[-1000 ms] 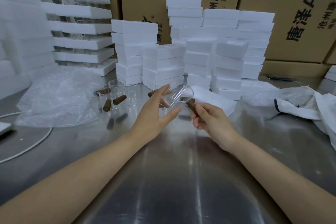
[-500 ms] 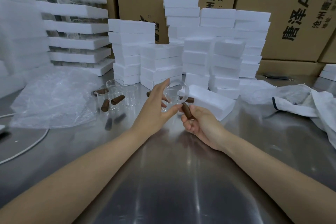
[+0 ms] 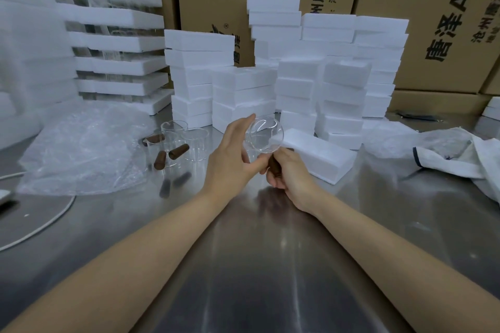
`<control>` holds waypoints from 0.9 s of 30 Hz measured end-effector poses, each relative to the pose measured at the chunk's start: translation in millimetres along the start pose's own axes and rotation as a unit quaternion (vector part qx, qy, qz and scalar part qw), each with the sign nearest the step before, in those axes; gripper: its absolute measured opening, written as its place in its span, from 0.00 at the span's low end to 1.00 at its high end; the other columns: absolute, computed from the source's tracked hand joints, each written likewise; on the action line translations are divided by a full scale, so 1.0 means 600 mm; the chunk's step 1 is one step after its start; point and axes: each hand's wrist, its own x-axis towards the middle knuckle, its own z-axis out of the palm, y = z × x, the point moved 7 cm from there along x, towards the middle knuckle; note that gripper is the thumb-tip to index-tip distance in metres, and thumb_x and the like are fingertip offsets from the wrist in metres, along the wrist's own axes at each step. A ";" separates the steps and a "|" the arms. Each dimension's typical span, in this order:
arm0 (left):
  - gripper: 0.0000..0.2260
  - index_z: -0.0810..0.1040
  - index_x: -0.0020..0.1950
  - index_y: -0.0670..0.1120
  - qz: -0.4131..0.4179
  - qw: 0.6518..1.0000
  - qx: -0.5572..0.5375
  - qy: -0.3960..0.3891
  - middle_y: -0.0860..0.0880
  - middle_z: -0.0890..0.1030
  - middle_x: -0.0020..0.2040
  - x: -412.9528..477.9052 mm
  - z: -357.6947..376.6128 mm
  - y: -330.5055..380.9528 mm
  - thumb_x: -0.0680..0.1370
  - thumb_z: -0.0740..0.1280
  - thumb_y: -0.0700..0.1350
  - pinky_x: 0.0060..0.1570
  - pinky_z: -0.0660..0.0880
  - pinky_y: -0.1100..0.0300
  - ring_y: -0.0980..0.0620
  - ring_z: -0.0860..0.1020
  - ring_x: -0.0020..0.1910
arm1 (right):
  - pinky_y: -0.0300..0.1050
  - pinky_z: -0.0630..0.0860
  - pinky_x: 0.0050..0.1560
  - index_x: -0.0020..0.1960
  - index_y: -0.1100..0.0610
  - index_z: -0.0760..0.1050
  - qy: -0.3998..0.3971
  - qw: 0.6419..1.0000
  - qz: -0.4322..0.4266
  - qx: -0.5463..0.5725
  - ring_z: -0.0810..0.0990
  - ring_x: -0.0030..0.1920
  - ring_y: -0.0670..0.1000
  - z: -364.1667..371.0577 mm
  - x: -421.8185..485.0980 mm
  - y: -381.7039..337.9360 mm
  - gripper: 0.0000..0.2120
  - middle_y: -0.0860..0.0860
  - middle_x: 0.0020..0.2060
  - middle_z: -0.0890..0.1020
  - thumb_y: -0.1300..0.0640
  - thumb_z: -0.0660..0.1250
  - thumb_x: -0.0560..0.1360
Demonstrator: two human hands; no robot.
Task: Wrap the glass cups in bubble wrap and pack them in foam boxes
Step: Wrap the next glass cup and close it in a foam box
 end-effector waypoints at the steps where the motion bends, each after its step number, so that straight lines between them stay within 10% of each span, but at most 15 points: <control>1: 0.33 0.62 0.71 0.62 -0.004 1.000 -0.006 -0.002 0.65 0.66 0.65 -0.001 0.000 0.001 0.69 0.71 0.55 0.44 0.75 0.66 0.57 0.77 0.36 | 0.33 0.63 0.23 0.41 0.59 0.71 -0.001 1.000 -0.005 0.008 0.67 0.22 0.48 -0.001 -0.001 -0.001 0.14 0.51 0.28 0.76 0.59 0.51 0.81; 10: 0.38 0.57 0.76 0.59 -0.051 0.989 -0.127 -0.062 0.71 0.65 0.66 -0.012 0.012 0.005 0.71 0.74 0.47 0.48 0.79 0.59 0.56 0.77 0.55 | 0.34 0.69 0.34 0.41 0.51 0.73 0.145 0.971 -0.172 -0.082 0.71 0.32 0.43 -0.037 -0.031 -0.043 0.13 0.43 0.33 0.75 0.58 0.56 0.82; 16: 0.34 0.62 0.75 0.50 -0.102 0.965 -0.225 -0.094 0.47 0.76 0.66 -0.020 0.022 0.006 0.72 0.74 0.45 0.50 0.71 0.75 0.69 0.77 0.54 | 0.37 0.72 0.50 0.50 0.59 0.75 0.212 0.921 -0.261 -0.196 0.77 0.48 0.45 -0.048 -0.060 -0.071 0.09 0.51 0.45 0.78 0.63 0.56 0.82; 21: 0.34 0.65 0.73 0.51 -0.153 0.937 -0.284 -0.136 0.55 0.77 0.63 -0.020 0.028 -0.005 0.69 0.74 0.52 0.49 0.74 0.71 0.62 0.81 0.49 | 0.38 0.68 0.49 0.51 0.58 0.77 0.233 0.884 -0.283 -0.291 0.72 0.50 0.51 -0.044 -0.067 -0.078 0.08 0.46 0.46 0.76 0.63 0.58 0.81; 27: 0.30 0.68 0.71 0.52 -0.148 0.949 -0.274 0.042 0.56 0.79 0.59 -0.018 -0.008 0.003 0.71 0.75 0.47 0.46 0.75 0.69 0.61 0.80 0.49 | 0.40 0.64 0.57 0.57 0.54 0.74 0.289 0.867 -0.286 -0.288 0.69 0.53 0.47 -0.053 -0.081 -0.087 0.09 0.47 0.50 0.70 0.62 0.62 0.78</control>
